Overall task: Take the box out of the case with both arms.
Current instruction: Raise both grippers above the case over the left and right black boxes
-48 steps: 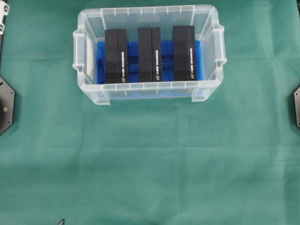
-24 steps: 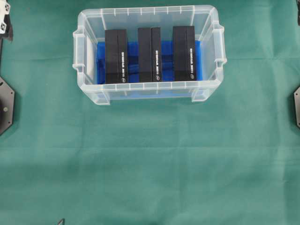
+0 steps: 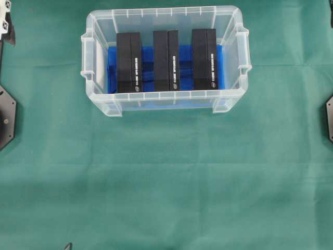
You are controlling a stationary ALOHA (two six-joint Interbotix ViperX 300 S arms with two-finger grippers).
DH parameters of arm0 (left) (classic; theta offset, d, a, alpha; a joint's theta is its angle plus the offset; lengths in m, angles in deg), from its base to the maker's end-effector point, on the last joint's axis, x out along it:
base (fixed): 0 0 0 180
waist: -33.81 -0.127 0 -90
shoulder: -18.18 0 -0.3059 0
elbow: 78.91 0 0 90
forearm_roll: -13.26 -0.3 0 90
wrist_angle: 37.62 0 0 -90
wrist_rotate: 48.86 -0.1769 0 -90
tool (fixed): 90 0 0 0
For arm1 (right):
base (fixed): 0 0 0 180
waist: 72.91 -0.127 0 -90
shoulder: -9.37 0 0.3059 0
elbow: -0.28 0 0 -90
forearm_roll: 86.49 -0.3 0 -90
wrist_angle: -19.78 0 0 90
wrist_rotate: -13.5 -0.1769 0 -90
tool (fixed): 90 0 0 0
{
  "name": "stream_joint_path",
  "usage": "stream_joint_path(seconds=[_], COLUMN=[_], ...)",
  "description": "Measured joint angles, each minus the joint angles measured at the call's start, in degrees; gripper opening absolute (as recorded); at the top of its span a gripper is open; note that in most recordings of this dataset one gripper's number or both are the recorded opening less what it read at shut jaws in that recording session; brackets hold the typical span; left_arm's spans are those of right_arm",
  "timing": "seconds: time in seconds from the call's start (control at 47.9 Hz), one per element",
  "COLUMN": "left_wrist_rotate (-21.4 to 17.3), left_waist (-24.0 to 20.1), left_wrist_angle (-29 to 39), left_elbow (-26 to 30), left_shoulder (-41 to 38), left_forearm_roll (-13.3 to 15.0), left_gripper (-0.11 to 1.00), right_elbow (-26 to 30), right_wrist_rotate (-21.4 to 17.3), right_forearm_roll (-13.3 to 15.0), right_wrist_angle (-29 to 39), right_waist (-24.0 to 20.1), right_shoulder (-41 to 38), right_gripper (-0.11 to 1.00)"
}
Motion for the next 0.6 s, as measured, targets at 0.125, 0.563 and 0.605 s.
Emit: stream_joint_path(seconds=[0.125, 0.563, 0.605], left_wrist_rotate=[-0.3, 1.5, 2.1], left_waist=[0.0, 2.5, 3.1], left_wrist_angle=[0.5, 1.2, 1.0], left_elbow=[0.1, 3.7, 4.9], left_shoulder=[0.0, -6.9, -8.4], left_forearm_roll=[0.0, -0.2, -0.4], left_gripper=[0.91, 0.91, 0.91], right_elbow=[0.0, 0.9, 1.5], right_wrist_rotate=[-0.1, -4.7, -5.3], right_forearm_roll=[0.1, -1.3, -1.5], right_wrist_angle=[0.0, -4.4, -5.7], right_waist=[0.1, -0.9, -1.8], right_shoulder=[0.0, -3.8, -4.9], right_gripper=[0.95, 0.94, 0.94])
